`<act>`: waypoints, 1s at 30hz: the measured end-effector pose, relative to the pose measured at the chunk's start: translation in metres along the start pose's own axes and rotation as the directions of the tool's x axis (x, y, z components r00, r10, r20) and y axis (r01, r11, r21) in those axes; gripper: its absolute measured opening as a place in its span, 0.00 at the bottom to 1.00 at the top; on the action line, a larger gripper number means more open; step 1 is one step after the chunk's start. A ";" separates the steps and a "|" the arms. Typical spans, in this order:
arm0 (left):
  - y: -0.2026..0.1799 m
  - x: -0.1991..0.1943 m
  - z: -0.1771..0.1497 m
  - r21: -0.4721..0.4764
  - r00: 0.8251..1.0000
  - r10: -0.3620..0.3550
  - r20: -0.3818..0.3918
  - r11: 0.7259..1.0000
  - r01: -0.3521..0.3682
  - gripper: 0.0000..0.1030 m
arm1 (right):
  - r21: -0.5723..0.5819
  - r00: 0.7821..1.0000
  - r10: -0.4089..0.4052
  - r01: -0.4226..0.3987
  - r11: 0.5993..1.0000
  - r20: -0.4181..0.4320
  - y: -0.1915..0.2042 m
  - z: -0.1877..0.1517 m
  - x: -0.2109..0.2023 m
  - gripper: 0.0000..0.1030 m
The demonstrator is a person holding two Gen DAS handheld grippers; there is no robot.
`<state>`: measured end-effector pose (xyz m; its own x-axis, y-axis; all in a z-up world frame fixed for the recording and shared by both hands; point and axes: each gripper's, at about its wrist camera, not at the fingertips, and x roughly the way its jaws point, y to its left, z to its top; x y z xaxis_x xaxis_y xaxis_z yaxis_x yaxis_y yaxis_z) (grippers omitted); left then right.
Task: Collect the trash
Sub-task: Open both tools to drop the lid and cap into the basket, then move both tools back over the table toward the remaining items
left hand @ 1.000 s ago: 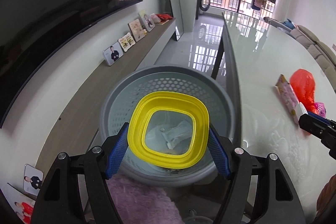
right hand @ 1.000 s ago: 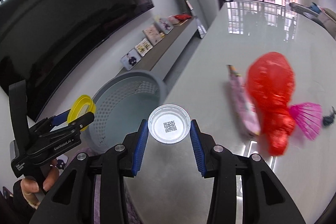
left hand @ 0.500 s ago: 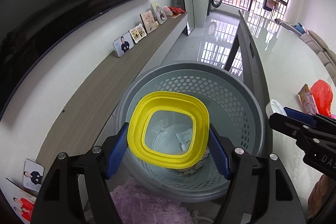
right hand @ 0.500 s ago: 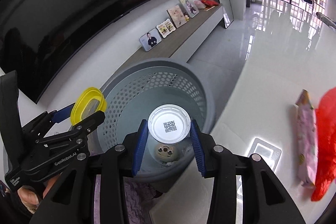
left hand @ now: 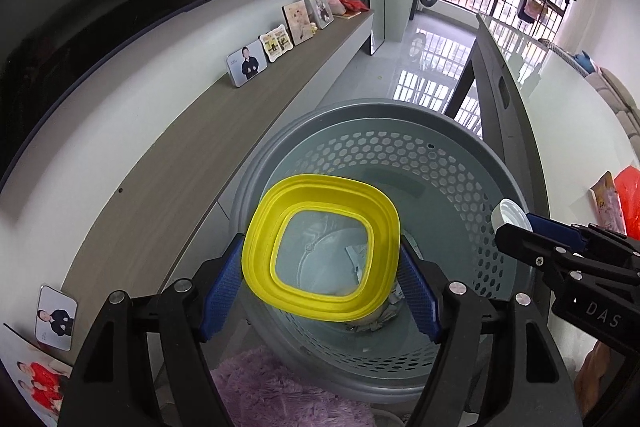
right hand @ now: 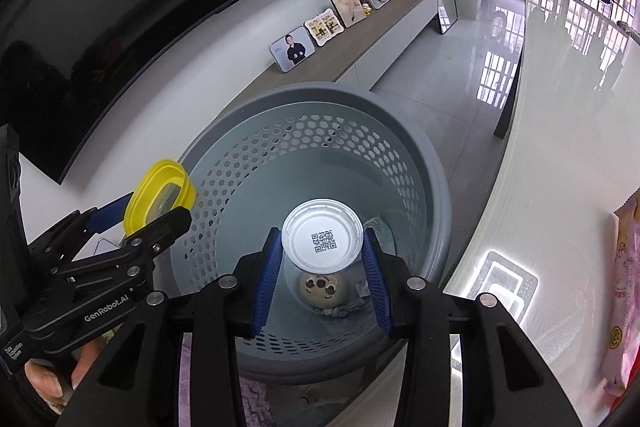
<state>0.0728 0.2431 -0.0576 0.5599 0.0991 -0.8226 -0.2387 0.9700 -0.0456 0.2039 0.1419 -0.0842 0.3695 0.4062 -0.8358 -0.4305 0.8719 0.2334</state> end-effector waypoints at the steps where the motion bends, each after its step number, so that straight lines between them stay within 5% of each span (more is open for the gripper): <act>1: 0.001 0.000 0.000 -0.001 1.000 0.001 0.000 1.000 -0.001 0.70 | 0.003 1.000 -0.003 0.003 1.000 0.001 -0.001 0.001 0.001 0.38; 4: 0.002 -0.002 -0.001 0.000 1.000 0.000 0.002 1.000 0.000 0.71 | 0.009 1.000 -0.008 0.008 1.000 0.006 -0.003 0.002 0.000 0.42; 7: 0.003 -0.006 -0.001 -0.005 1.000 -0.001 0.012 1.000 0.001 0.79 | 0.008 1.000 -0.010 0.010 1.000 0.028 -0.002 0.002 -0.005 0.62; 30: 0.011 -0.026 -0.007 -0.021 0.999 0.004 0.040 1.000 -0.004 0.80 | 0.010 0.998 -0.022 0.021 1.000 0.061 0.004 -0.005 -0.021 0.62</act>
<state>0.0505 0.2495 -0.0410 0.5902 0.1121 -0.7995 -0.2576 0.9647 -0.0548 0.1906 0.1354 -0.0686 0.4284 0.4028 -0.8089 -0.4145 0.8830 0.2202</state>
